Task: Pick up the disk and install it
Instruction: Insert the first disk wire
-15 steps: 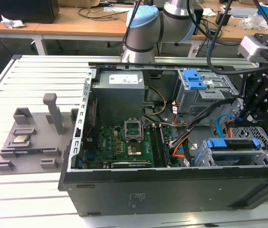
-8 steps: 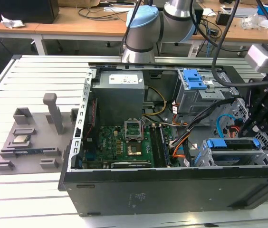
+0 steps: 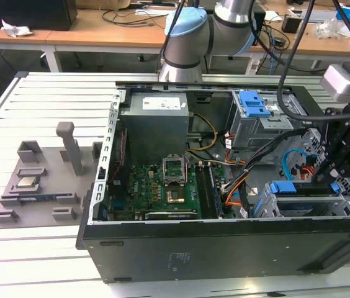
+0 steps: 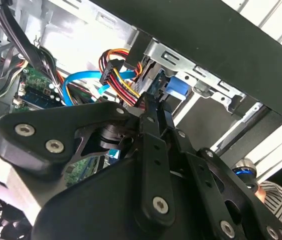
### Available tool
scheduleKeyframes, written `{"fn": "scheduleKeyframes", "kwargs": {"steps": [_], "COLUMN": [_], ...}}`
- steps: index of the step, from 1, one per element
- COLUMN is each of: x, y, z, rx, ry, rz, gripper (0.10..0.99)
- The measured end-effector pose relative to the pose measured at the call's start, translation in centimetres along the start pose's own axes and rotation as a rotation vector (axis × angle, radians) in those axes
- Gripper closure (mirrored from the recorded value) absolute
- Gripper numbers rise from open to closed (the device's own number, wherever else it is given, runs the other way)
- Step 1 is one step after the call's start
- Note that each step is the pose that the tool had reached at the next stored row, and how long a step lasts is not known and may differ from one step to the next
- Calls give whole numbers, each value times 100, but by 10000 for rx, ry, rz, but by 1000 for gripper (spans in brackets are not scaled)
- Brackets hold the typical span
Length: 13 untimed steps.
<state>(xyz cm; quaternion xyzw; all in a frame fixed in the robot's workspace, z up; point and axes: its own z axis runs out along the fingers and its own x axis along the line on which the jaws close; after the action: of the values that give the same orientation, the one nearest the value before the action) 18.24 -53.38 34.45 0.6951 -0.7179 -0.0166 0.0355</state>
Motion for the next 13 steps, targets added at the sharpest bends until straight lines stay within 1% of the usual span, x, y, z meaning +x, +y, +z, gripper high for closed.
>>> {"fn": "scheduleKeyframes", "kwargs": {"steps": [3,8,10,13], "x": [0,-9,-9,-9], "y": [-9,-11,-13,-15], "z": [19,27,50,63], "rx": [0,0,1,0], "ry": [0,0,1,1], "rz": [2,1,0,1], "gripper": [906,906,906,906]}}
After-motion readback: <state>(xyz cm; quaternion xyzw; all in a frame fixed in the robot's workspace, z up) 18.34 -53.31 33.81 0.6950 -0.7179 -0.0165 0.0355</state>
